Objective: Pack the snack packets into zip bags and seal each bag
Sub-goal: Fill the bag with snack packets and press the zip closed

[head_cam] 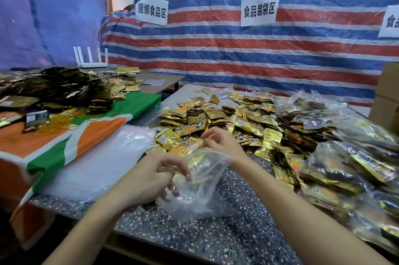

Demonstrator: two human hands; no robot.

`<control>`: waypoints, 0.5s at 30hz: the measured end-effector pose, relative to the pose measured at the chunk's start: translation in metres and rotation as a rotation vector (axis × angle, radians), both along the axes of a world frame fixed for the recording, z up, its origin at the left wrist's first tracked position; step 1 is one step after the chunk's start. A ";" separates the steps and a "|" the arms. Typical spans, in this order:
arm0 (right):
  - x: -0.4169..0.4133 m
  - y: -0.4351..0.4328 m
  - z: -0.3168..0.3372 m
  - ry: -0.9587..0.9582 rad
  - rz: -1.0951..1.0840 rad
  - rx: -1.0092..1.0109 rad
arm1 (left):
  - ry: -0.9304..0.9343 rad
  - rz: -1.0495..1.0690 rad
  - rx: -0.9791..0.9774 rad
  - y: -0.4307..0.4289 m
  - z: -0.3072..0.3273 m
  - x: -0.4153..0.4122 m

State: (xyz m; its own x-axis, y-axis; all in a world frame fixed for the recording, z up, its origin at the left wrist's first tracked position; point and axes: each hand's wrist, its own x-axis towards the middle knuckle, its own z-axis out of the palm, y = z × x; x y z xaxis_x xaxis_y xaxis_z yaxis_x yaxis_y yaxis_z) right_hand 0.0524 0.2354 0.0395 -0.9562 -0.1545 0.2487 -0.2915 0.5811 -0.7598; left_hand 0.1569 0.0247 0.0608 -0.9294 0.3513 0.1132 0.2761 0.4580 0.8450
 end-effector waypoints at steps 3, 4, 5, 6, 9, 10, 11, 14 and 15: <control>-0.028 -0.022 -0.026 0.010 0.243 0.631 | -0.048 0.000 -0.023 0.001 -0.005 -0.002; -0.032 -0.030 -0.032 0.014 0.282 0.767 | -0.059 -0.006 -0.036 0.001 -0.007 -0.003; -0.035 -0.036 -0.039 0.011 0.301 0.808 | -0.068 -0.019 -0.045 0.002 -0.009 -0.004; -0.038 -0.042 -0.044 0.011 0.303 0.793 | -0.078 -0.033 -0.047 0.003 -0.010 -0.004; -0.040 -0.045 -0.049 0.055 0.285 0.776 | -0.087 -0.057 -0.016 0.005 -0.013 -0.006; -0.041 -0.042 -0.049 0.086 0.282 0.784 | -0.083 -0.058 -0.007 0.004 -0.013 -0.006; -0.041 -0.037 -0.048 0.115 0.278 0.775 | -0.082 -0.057 0.001 0.004 -0.014 -0.007; -0.036 -0.023 -0.045 0.189 0.255 0.655 | -0.086 -0.051 0.049 0.005 -0.014 -0.009; -0.034 -0.019 -0.042 0.202 0.241 0.634 | -0.091 -0.051 0.057 0.005 -0.013 -0.009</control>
